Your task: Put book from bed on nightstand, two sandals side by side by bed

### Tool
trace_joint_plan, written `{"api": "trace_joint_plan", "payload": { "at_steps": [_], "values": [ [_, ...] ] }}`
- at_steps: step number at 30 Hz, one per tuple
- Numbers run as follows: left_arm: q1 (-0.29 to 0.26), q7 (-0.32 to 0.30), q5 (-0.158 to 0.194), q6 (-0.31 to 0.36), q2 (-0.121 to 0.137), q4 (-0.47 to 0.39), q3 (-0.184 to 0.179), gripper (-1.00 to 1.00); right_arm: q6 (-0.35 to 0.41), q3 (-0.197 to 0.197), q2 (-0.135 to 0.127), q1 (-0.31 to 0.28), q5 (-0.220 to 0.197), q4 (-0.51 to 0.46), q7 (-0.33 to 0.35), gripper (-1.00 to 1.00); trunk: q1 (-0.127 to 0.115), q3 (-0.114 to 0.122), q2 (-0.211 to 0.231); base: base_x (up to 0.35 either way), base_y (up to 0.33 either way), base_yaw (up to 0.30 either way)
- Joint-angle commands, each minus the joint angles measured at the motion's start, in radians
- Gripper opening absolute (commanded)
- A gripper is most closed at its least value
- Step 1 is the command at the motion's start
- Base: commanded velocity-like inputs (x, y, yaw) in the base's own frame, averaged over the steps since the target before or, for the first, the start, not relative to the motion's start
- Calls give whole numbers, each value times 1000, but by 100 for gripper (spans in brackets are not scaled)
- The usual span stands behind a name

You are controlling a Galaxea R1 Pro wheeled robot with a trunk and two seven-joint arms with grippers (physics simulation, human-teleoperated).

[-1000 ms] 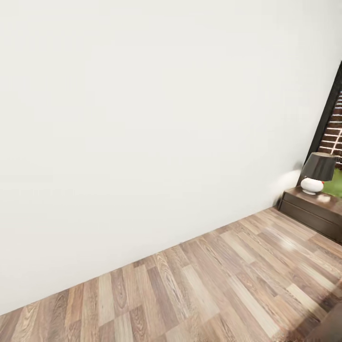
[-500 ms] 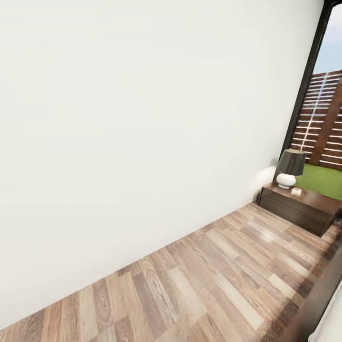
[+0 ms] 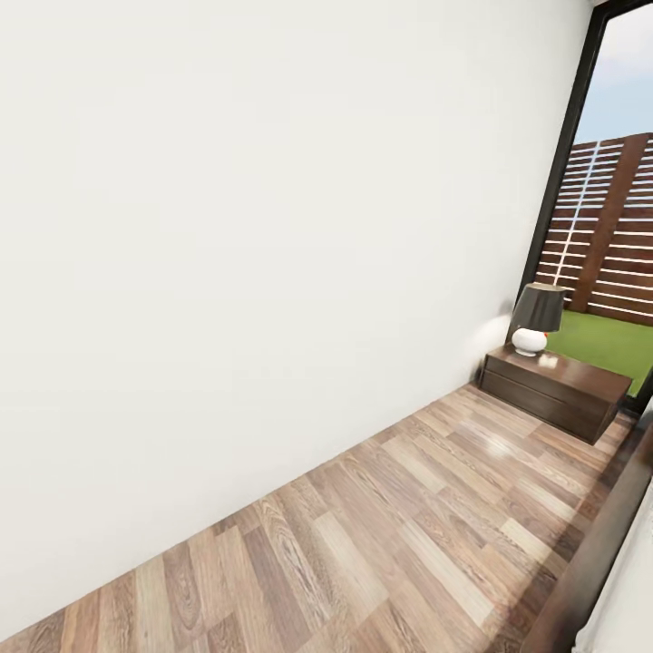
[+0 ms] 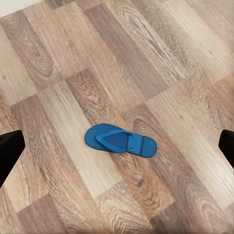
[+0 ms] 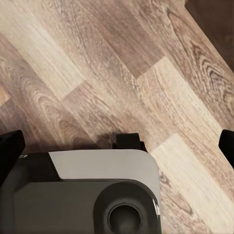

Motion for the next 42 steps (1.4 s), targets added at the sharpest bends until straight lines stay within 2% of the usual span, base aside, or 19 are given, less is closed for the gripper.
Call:
{"api": "trace_joint_plan", "payload": {
  "at_steps": [1, 10, 12, 13, 14, 16, 17, 19, 20, 23, 26, 31, 42],
  "values": [
    [0, 1, 5, -3, 0, 0, 0, 100, 2, -5, 0, 0, -1, -1, 4, 100, 0, -1, -1, 0, 0, -1],
    [0, 8, 6, -2, -1, -6, 1, 100, 1, -5, 2, 0, -1, 0, 6, 100, 0, -1, -1, 0, 0, 0],
    [-3, 9, 15, 4, -2, -12, 2, 100, 2, -5, 2, 0, -1, 0, 6, 100, 0, -1, -1, 0, 0, 0],
    [-5, 10, 31, 11, -2, -14, 7, 100, 2, -5, 2, 0, -1, 0, 6, 100, 0, -1, -1, 0, 0, 0],
    [-8, 10, 63, 33, -1, -16, 16, 100, 2, -5, 2, 0, -1, 0, 6, 100, 0, -1, -1, 0, 0, 0],
    [-16, 8, 160, 114, 4, -20, 38, 100, 2, -5, 2, 0, -1, 0, 6, 100, 0, -1, -1, 0, 0, 0],
    [-19, 8, 181, 132, 7, -21, 41, 100, 2, -5, 2, 0, -1, 0, 6, 100, 0, -1, -1, 0, 0, 0],
    [-30, 4, 263, 181, 23, -28, 47, 100, 2, -5, 2, 0, -1, 0, 6, 100, 0, -1, -1, 0, 0, 0],
    [-31, 3, 281, 188, 28, -28, 48, 100, 2, -5, 2, 0, -1, 0, 6, 100, 0, -1, -1, 0, 0, 0],
    [-36, 1, 370, 208, 48, -31, 51, 100, 2, -5, 2, 0, -1, 0, 6, 100, 0, -1, -1, 0, 0, 0],
    [-38, 0, 424, 213, 56, -31, 51, 100, 2, -5, 2, 0, -1, 0, 6, 100, 0, -1, -1, 0, 0, 0],
    [-39, 0, 448, 215, 58, -29, 52, 100, 2, -5, 2, 0, -1, 0, 6, 100, 0, -1, -1, 0, 0, 0],
    [-39, 0, 449, 213, 57, -28, 52, 100, 2, -5, 2, 0, -1, 0, 6, 100, 0, -1, -1, 0, 0, 0]
  ]
}}
